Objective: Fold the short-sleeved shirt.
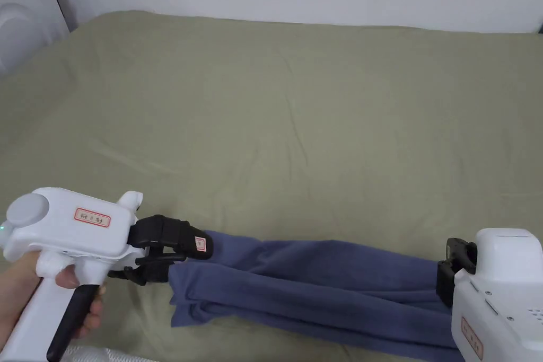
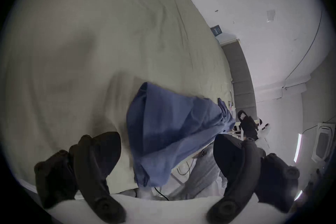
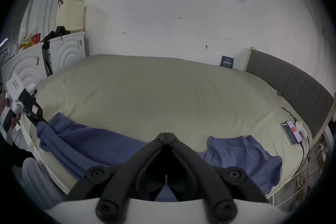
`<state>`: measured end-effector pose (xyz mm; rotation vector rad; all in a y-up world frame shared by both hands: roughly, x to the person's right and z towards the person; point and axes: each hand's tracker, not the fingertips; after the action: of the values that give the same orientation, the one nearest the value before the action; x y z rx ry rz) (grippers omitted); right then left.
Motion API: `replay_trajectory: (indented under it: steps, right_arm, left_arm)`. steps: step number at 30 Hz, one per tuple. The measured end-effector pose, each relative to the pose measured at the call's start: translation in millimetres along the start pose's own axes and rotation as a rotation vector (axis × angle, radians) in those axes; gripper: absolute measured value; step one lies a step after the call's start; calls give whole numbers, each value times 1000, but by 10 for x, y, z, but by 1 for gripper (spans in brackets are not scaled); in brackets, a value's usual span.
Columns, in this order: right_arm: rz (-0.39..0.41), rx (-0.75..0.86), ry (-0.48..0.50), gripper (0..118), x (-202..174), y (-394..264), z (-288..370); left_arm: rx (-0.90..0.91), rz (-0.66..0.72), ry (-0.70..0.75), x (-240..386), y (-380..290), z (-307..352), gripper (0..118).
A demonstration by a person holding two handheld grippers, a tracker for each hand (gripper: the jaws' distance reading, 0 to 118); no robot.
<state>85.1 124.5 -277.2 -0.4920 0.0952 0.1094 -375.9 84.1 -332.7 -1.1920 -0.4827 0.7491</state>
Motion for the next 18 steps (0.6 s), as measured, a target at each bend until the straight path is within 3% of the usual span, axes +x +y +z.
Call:
replay_trajectory:
  steps: [9,10,11,12,13,16,18]
  right_arm:
    - [-23,-2,-1,0,59,-27,-8]
    - [-23,-5,3,0,70,-27,0]
    - [-24,-4,2,0,75,-32,9]
    - [-24,-1,1,0,90,-31,20]
    - [-25,0,-1,0,104,-25,25]
    - [-48,4,3,0,155,4,52]
    - [-55,11,4,0,190,22,98]
  left_arm:
    - [-62,86,-132,-30,-23,-322,108]
    - [-55,94,-126,-6,-38,-342,103]
    - [-48,99,-112,19,-36,-328,92]
    - [-30,104,-105,28,-41,-303,65]
    - [-10,110,-92,28,-53,-272,5]
    - [22,154,-9,-50,-108,-301,7]
    - [34,167,-53,-36,-129,-270,7]
